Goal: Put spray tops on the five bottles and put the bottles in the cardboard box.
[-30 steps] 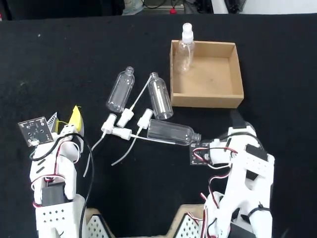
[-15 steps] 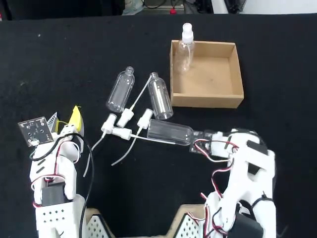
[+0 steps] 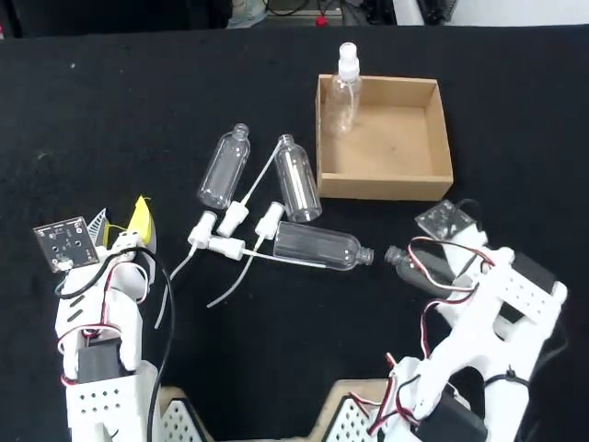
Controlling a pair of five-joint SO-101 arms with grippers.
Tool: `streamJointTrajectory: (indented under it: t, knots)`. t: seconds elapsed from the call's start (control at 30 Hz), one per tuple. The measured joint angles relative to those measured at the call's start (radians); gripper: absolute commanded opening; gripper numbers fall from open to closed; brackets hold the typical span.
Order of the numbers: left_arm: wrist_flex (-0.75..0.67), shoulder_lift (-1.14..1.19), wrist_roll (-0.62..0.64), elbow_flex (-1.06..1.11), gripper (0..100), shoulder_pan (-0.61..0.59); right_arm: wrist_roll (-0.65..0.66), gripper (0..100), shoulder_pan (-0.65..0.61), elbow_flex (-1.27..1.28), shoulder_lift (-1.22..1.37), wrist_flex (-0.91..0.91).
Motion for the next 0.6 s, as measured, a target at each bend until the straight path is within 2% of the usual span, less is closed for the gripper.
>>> streamJointTrajectory:
  t: [0.17,0.47,0.6]
  knots:
    - [0.0,0.0,0.0,0.0,20,0.0,-0.061,31.2,0.005,-0.015,0.0,0.12]
    - [0.0,0.0,0.0,0.0,20,0.0,-0.066,31.2,0.02,-0.37,0.0,0.282]
    - [0.0,0.0,0.0,0.0,20,0.0,-0.069,31.5,-0.097,-0.439,0.0,0.345]
